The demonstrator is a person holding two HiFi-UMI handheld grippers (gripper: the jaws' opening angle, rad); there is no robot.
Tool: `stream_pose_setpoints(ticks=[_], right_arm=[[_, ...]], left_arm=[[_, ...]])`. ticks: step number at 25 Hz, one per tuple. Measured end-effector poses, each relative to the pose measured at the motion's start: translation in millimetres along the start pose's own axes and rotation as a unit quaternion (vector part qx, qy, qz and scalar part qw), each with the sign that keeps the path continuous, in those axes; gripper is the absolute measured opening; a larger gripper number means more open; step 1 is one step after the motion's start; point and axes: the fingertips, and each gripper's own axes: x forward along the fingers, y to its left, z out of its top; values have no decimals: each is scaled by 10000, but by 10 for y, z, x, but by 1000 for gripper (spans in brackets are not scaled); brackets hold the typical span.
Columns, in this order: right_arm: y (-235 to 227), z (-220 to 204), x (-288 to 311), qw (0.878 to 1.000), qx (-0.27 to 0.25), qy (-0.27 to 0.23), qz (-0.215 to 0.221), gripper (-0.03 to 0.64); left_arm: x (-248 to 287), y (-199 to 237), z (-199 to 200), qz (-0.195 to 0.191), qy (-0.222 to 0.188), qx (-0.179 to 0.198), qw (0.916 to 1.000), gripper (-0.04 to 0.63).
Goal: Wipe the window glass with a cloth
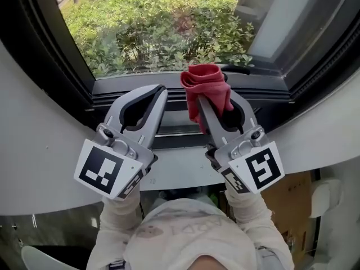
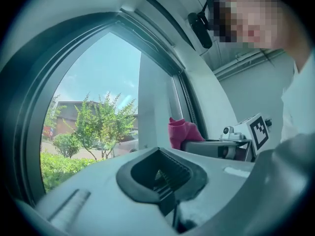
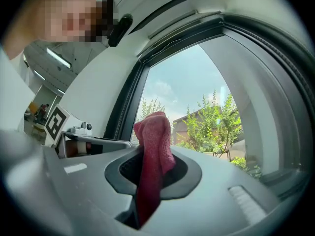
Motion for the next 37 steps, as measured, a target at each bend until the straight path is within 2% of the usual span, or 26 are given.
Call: stream_pose_setpoints(ticks=[7,20,37], right_arm=[[-27,10,-169,9998,183,1,26,72],[-49,49,-266,9994,309,-14,177,71],[-75,174,-462,9989,388,-145,216,71]], left_arm=[[51,-282,-129,-186,128,-63,9997,100],[95,-396,-14,-150,-36,-18,9999,100],[123,-607,106,-169,-37,118,9998,100]])
